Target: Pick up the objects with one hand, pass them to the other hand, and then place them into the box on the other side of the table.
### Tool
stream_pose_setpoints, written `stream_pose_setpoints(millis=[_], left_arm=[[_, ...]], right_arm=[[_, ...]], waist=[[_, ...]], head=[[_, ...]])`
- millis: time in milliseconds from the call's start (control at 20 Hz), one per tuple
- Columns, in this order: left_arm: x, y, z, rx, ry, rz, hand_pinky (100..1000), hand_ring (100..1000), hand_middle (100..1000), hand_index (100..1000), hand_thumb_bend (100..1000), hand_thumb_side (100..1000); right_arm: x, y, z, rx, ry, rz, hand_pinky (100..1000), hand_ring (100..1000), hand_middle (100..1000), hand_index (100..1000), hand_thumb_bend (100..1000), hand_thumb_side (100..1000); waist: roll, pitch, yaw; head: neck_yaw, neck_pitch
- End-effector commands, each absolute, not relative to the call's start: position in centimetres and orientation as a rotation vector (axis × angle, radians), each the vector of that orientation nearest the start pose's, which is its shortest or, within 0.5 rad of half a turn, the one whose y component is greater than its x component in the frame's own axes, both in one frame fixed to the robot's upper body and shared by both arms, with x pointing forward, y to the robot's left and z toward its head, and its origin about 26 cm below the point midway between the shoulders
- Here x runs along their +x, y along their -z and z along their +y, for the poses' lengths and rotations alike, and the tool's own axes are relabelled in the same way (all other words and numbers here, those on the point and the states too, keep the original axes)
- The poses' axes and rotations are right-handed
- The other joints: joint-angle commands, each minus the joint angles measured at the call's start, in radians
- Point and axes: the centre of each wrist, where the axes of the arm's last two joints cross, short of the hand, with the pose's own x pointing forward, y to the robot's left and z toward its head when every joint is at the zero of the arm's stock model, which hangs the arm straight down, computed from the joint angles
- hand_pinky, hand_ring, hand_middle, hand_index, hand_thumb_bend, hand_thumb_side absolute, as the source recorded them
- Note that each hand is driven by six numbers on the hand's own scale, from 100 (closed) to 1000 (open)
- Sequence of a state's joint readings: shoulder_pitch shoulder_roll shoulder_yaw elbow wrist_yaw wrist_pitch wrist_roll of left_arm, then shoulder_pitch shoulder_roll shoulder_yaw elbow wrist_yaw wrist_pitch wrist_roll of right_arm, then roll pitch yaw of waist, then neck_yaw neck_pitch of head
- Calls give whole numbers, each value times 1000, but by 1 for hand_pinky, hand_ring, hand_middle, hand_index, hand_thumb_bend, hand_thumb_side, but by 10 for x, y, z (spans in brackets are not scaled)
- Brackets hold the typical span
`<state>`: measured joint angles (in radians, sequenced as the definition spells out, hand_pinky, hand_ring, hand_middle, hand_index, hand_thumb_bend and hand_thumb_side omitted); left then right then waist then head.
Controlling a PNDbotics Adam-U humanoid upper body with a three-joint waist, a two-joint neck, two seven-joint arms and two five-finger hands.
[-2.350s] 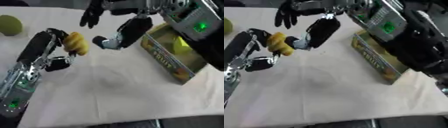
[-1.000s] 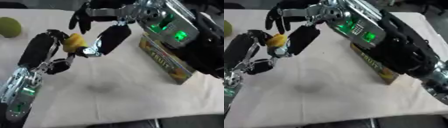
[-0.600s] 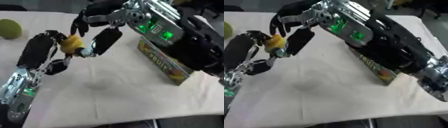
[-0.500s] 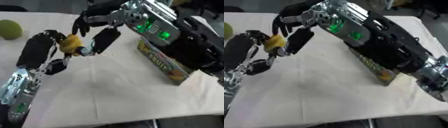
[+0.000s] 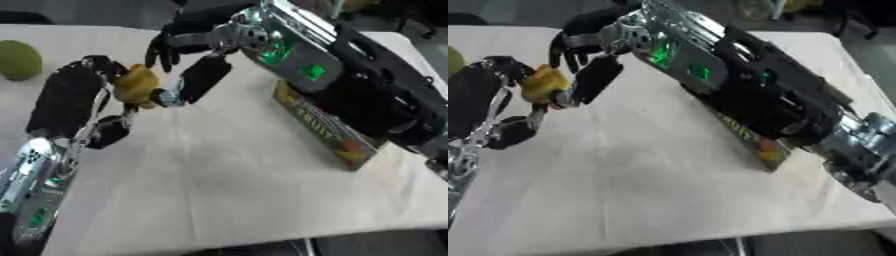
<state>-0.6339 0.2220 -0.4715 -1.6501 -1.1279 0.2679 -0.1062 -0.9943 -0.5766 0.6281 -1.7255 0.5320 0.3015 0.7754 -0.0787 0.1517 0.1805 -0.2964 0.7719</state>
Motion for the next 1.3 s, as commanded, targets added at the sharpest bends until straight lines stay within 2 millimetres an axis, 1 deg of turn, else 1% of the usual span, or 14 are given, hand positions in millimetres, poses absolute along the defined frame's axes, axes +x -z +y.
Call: stream_pose_setpoints(millis=[50, 150, 200, 400, 600, 850, 900, 1300], left_arm=[[345, -187, 103, 1134, 1248, -1927, 455, 542, 500, 606, 100, 100], [345, -188, 103, 1135, 1243, -1932, 455, 542, 500, 606, 100, 100], [345, -188, 103, 1136, 1241, -1933, 455, 542, 500, 606, 100, 100], [344, -189, 101, 1136, 1238, -1941, 453, 541, 499, 605, 100, 100], [342, -191, 100, 1135, 1236, -1957, 452, 540, 498, 605, 100, 100], [340, -191, 99, 1135, 1239, -1964, 452, 540, 498, 605, 100, 100], [340, -190, 99, 1133, 1240, -1961, 452, 540, 498, 605, 100, 100], [337, -192, 97, 1135, 1246, -1971, 457, 541, 498, 605, 100, 100]], right_arm=[[346, -297, -125, -607, -1925, -1463, 867, 776, 674, 899, 330, 682], [345, -297, -124, -580, -1936, -1464, 868, 772, 669, 905, 339, 701], [345, -298, -124, -565, -1937, -1463, 867, 770, 665, 907, 329, 708], [346, -297, -125, -546, -1919, -1462, 863, 768, 662, 913, 331, 707], [348, -297, -124, -545, -1896, -1467, 857, 763, 655, 914, 301, 706], [350, -298, -126, -593, -1846, -1503, 855, 764, 657, 922, 275, 655], [350, -299, -126, -607, -1840, -1514, 855, 764, 657, 922, 289, 644], [359, -294, -126, -613, -1846, -1500, 861, 767, 664, 933, 298, 687]], waist=[[-8, -27, 0], [-8, -23, 2], [-8, -22, 3], [-7, -17, 7], [-8, -14, 9], [-6, -11, 12], [-5, -11, 12], [-5, -8, 14]], head=[[-5, -2], [-5, -2], [-6, -2], [-9, -2], [-14, -2], [-18, -2], [-19, -2], [-30, -2]])
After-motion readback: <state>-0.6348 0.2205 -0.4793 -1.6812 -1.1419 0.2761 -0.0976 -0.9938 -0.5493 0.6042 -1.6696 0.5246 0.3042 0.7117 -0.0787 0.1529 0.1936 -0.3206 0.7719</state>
